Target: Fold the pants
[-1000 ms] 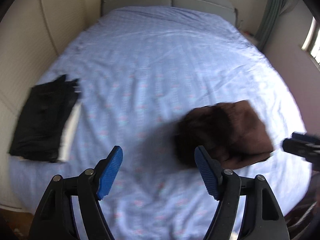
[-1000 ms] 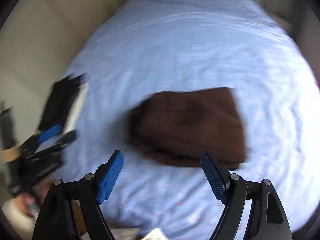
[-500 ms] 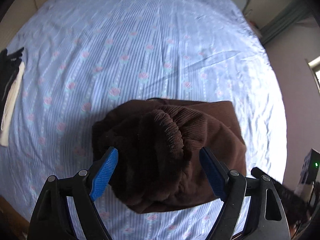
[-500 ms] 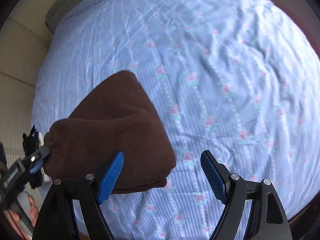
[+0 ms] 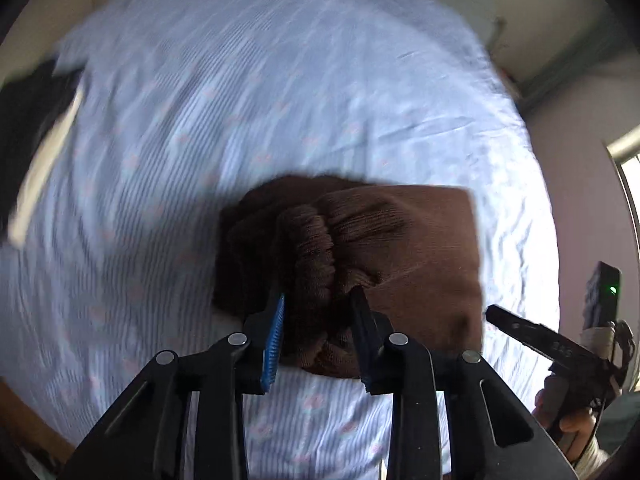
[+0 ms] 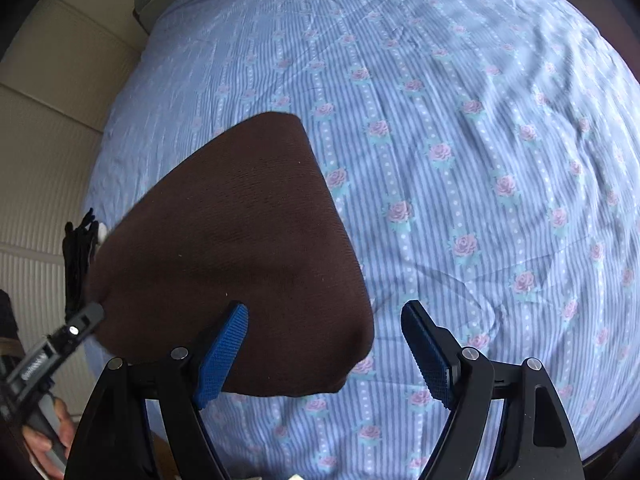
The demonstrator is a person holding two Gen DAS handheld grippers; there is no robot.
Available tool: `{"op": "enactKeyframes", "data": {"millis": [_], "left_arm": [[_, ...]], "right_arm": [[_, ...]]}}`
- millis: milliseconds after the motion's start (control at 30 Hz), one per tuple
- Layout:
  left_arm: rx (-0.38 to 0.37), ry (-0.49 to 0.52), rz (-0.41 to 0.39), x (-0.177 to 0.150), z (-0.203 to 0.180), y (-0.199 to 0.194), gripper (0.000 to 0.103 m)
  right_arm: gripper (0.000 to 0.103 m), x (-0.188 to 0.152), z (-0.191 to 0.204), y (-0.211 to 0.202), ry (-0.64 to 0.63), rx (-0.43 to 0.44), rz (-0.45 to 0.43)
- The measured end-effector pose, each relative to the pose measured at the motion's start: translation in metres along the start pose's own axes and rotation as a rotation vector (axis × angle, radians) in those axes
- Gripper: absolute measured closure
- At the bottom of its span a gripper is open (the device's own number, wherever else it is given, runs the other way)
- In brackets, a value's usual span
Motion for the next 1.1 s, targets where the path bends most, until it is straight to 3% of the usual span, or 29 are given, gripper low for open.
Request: {"op": "enactKeyframes", "data": {"millis": [100, 233, 367, 433, 500, 600, 700, 800, 867, 967, 1100], "left_arm": [[0.025, -0.046, 0.014, -0.009, 0.021, 0.012, 0.049], [0.047, -0.057, 0.054, -0.019, 0.033, 0.028, 0.038], [-0.018, -0.144, 0.102, -0.027, 0.044, 0.047, 0.04], [-0.092, -0.194, 0.128, -0.029, 0.045, 0.055, 0.049], [-0.098, -0.192, 0.125, -0.029, 0.042, 0.054, 0.056], [-0.107, -0.124, 0.105, -0.024, 0.027, 0.036, 0.065], [-0.099, 0.064, 0.006, -0.007, -0.005, 0.003, 0.067], [-0.102, 0.143, -0.079, 0.016, -0.016, -0.019, 0.067], [-0.088, 0.126, -0.088, 0.026, -0.004, -0.017, 0.067], [-0.075, 0.031, 0.002, 0.025, 0.03, 0.012, 0.066], [-0.092, -0.044, 0.048, 0.013, 0.046, 0.027, 0.057]], "right_arm": [[0.023, -0.007, 0.003, 0.016, -0.027, -0.014, 0.044], [0.023, -0.021, 0.011, 0.036, -0.024, 0.016, 0.109], [0.022, -0.027, 0.014, 0.043, -0.048, -0.021, 0.11], [0.022, -0.029, 0.015, 0.043, -0.057, -0.029, 0.111], [0.022, -0.03, 0.015, 0.044, -0.057, -0.034, 0.111], [0.022, -0.032, 0.016, 0.045, -0.054, -0.033, 0.11], [0.022, -0.034, 0.02, 0.043, -0.037, -0.014, 0.109], [0.022, -0.033, 0.03, 0.037, -0.006, 0.021, 0.097], [0.022, -0.031, 0.043, 0.031, -0.014, 0.05, 0.084], [0.023, -0.028, 0.058, 0.025, -0.034, 0.064, 0.075], [0.023, -0.018, 0.058, 0.015, -0.048, 0.014, 0.037]]}}
Point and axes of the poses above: each gripper's, at about its wrist camera, not at the fingertips, and y roughly the way its jaws point, z to its left, x to its top, the point moved 10 cm from there along y, roughly the way its jaws point, and after that the axes turned 3 degrees about -y, right-handed, at the moved point
